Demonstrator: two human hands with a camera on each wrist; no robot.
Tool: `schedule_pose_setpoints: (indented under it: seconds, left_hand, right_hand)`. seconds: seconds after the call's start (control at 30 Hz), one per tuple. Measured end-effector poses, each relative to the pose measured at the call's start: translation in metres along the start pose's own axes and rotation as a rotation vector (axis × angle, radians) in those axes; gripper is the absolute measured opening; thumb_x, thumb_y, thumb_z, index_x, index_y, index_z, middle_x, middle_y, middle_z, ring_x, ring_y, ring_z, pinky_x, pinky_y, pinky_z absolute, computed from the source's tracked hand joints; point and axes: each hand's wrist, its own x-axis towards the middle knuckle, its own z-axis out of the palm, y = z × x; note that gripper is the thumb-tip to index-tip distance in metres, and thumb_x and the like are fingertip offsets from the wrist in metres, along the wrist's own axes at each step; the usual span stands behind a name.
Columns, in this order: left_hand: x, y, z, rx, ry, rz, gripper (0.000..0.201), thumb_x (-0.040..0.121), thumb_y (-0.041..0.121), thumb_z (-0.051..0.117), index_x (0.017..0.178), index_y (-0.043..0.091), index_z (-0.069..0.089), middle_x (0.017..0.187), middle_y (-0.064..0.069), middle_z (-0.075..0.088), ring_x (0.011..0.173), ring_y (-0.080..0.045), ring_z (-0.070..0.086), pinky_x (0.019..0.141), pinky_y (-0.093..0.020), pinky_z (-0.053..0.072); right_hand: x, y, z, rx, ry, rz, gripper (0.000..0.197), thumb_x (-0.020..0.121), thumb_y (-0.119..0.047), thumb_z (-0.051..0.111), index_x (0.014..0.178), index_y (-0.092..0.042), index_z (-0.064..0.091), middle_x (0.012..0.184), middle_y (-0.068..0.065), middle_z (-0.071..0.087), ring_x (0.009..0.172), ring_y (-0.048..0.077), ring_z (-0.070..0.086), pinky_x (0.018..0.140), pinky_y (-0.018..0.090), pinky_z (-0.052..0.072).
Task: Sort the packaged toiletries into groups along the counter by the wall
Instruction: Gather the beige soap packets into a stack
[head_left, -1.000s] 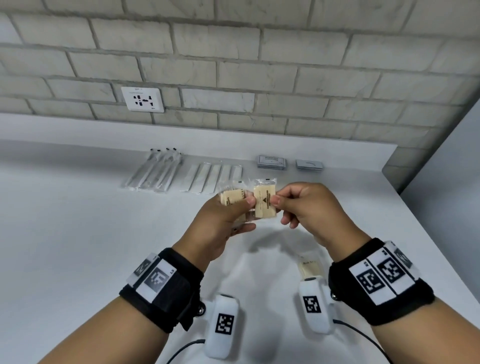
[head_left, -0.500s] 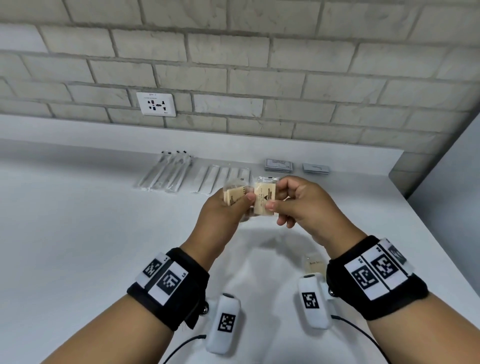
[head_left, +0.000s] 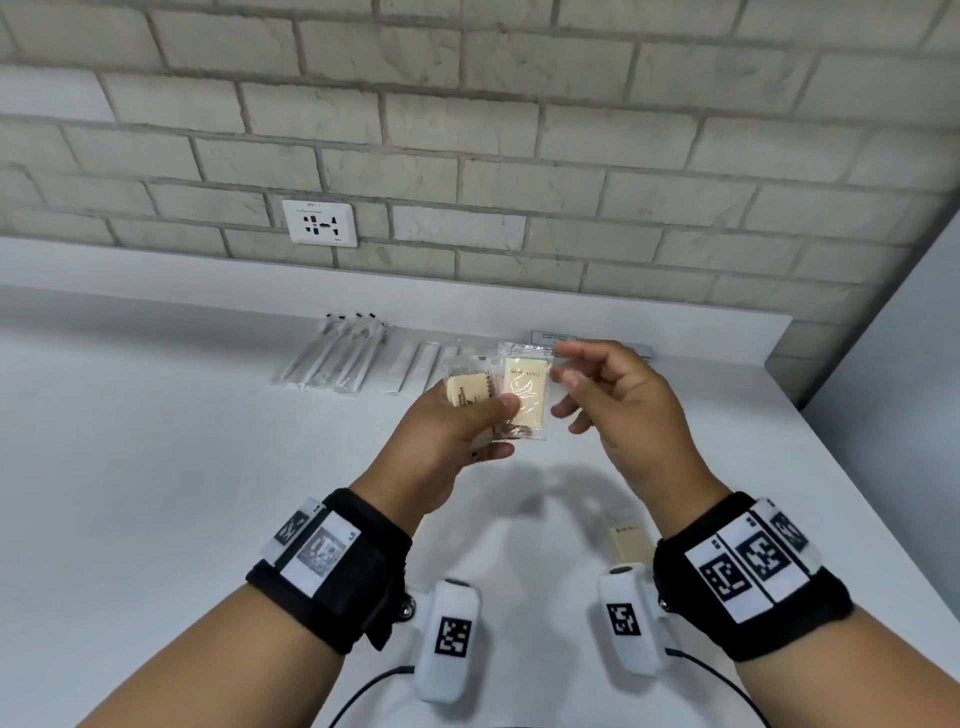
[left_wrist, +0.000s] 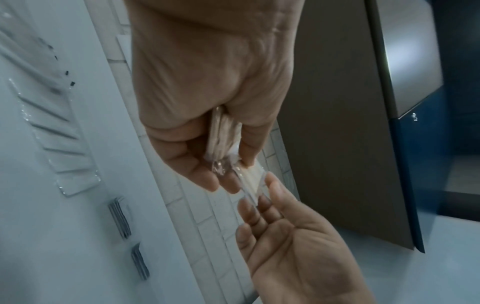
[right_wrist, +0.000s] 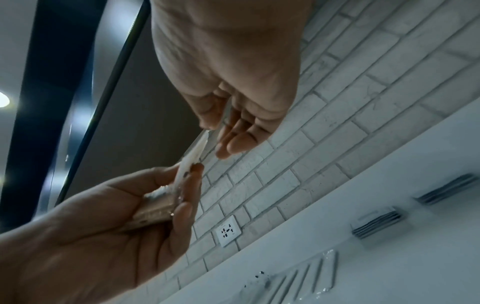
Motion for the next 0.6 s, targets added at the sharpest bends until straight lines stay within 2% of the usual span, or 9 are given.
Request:
schedule_pose_setpoints:
  seconds: [0.03,0.1,0.23,0.3,0.4,0.43,0.6]
  left_hand:
    - [0.000,-0.001,0.000,0.018,-0.008,0.013,0.049,0.076,0.020,0.072,0.119,0.002,0.059,0.096,-0.010,0.067,0.084,-0.023,0.063,0.071,-0.031,0.056]
    - [-0.001,-0.002,0.002,0.055,-0.040,0.040,0.049,0.076,0.022,0.069,0.119,0.001,0.058,0.098,-0.010,0.068,0.085,-0.022,0.064,0.072,-0.031,0.055]
    - [-0.004,-0.002,0.002,0.111,-0.079,0.067,0.038,0.084,0.017,0.064,0.118,0.001,0.060,0.095,-0.006,0.070,0.084,-0.017,0.067,0.073,-0.031,0.055]
    - [-0.004,-0.002,0.000,0.101,-0.092,0.068,0.036,0.086,0.013,0.064,0.119,0.000,0.060,0.097,-0.008,0.069,0.085,-0.019,0.066,0.076,-0.033,0.055]
    - [-0.004,-0.001,0.000,0.068,-0.085,0.062,0.046,0.079,0.017,0.065,0.120,-0.002,0.058,0.099,-0.011,0.068,0.087,-0.024,0.065,0.073,-0.029,0.056]
    - [-0.005,-0.001,0.000,0.060,-0.082,0.060,0.048,0.078,0.018,0.066,0.121,-0.003,0.057,0.100,-0.011,0.067,0.087,-0.025,0.066,0.071,-0.029,0.056]
    - [-0.002,-0.004,0.000,0.075,-0.069,0.045,0.051,0.079,0.017,0.069,0.124,-0.002,0.055,0.105,-0.015,0.067,0.089,-0.024,0.067,0.069,-0.029,0.056]
  right_hand:
    - [0.000,-0.002,0.000,0.025,-0.020,0.055,0.028,0.087,-0.004,0.065,0.103,-0.027,0.065,0.086,0.003,0.067,0.066,0.018,0.065,0.056,0.027,0.049]
    - [0.000,-0.004,0.000,0.045,-0.048,0.136,0.023,0.082,-0.004,0.071,0.098,-0.019,0.064,0.073,0.002,0.066,0.056,0.017,0.061,0.050,0.027,0.046]
    - [0.002,-0.006,0.000,0.088,-0.036,0.203,0.012,0.080,0.002,0.070,0.082,-0.007,0.063,0.066,0.008,0.063,0.047,0.015,0.056,0.046,0.025,0.044]
    - [0.002,-0.007,-0.002,0.110,-0.039,0.201,0.013,0.081,0.003,0.069,0.084,-0.007,0.062,0.064,0.006,0.062,0.046,0.015,0.056,0.046,0.025,0.045]
    - [0.003,-0.011,-0.005,0.117,-0.097,0.182,0.029,0.081,0.006,0.068,0.100,-0.015,0.063,0.063,0.003,0.060,0.050,0.019,0.057,0.047,0.026,0.047]
    - [0.004,-0.012,-0.005,0.107,-0.114,0.182,0.031,0.081,0.007,0.067,0.100,-0.016,0.064,0.062,0.001,0.061,0.051,0.019,0.058,0.048,0.027,0.048]
    - [0.009,-0.013,-0.008,0.053,-0.123,0.216,0.020,0.078,0.007,0.070,0.082,-0.012,0.063,0.057,-0.001,0.066,0.048,0.014,0.061,0.049,0.025,0.051]
